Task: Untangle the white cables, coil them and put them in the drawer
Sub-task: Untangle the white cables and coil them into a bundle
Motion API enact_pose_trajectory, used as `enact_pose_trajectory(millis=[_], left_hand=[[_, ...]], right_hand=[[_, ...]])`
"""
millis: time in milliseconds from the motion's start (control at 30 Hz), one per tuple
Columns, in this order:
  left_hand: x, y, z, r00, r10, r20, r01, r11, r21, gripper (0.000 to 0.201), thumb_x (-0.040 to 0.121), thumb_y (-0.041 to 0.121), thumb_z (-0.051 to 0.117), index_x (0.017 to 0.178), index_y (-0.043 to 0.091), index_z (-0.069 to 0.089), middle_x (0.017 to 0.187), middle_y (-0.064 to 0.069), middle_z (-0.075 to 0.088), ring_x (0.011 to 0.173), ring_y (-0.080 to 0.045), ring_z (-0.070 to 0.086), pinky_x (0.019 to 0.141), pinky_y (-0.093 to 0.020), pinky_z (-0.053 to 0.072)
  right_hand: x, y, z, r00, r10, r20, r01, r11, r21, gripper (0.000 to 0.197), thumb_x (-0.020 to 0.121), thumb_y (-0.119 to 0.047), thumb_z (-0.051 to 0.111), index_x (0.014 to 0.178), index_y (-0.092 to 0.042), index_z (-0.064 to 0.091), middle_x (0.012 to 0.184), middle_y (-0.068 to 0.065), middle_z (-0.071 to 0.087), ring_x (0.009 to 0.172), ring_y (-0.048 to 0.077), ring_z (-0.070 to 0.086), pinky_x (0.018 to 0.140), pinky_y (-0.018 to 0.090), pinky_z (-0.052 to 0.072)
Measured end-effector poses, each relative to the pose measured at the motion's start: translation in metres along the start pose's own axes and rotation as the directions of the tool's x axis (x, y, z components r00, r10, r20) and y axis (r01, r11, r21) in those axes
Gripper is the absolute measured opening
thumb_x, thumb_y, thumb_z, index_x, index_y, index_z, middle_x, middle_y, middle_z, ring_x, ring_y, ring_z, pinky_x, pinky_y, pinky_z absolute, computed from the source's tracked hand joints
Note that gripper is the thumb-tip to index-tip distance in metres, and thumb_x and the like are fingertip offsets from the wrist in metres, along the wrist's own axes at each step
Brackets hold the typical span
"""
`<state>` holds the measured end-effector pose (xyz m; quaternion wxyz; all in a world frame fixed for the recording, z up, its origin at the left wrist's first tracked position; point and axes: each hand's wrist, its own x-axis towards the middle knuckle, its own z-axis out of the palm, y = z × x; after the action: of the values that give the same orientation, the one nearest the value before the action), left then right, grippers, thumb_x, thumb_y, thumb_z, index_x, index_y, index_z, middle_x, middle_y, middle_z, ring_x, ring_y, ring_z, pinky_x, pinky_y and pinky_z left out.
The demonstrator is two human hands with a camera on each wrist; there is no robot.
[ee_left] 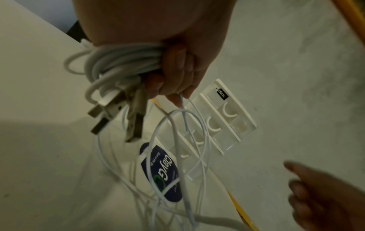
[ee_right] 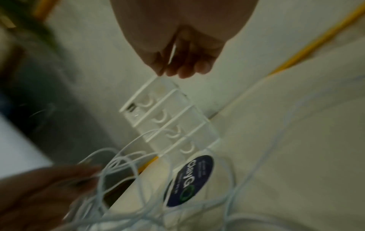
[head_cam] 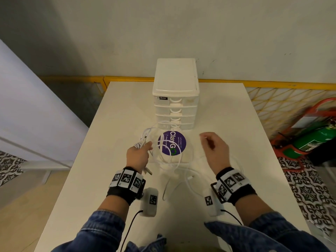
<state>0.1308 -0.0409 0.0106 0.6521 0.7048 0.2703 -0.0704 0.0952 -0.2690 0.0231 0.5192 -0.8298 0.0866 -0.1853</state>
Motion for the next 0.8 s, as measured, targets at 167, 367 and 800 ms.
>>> enact_pose_trajectory(millis=[167,367,800], left_hand=[[-0.012,0.006,0.005,0.995,-0.001,0.096,0.000,1.000,0.016,0.025,0.086,0.021,0.066,0.070,0.003,0.067,0.036,0.000,0.036,0.032,-0.016,0.029,0.037,-0.018,0.024],[-0.009,0.012,-0.016,0.999,-0.013,-0.047,0.015,0.999,0.044,0.021,0.084,0.021,0.067,0.070,0.006,0.066,0.047,-0.002,0.047,0.045,-0.020,0.039,0.045,-0.024,0.033],[0.019,0.034,-0.066,0.882,0.066,-0.467,-0.165,0.970,-0.176,0.026,0.087,0.024,0.062,0.098,0.000,0.065,0.075,-0.004,0.060,0.061,-0.015,0.051,0.053,-0.020,0.043]], right_hand=[[-0.016,-0.020,0.046,0.826,0.042,0.563,0.146,0.948,-0.284,0.046,0.086,-0.023,0.063,0.130,-0.021,0.051,0.122,-0.003,0.060,0.093,0.020,0.061,0.086,0.025,0.045],[-0.007,-0.018,0.043,0.854,0.114,0.507,-0.069,0.992,-0.106,0.018,0.095,-0.018,0.050,0.103,-0.019,0.067,0.070,-0.005,0.059,0.057,0.011,0.056,0.064,0.025,0.049],[0.004,0.072,-0.062,0.946,0.284,-0.156,-0.322,0.873,-0.367,0.031,0.092,-0.005,0.044,0.106,-0.018,0.069,0.100,0.015,0.067,0.091,0.030,0.061,0.082,0.034,0.049]])
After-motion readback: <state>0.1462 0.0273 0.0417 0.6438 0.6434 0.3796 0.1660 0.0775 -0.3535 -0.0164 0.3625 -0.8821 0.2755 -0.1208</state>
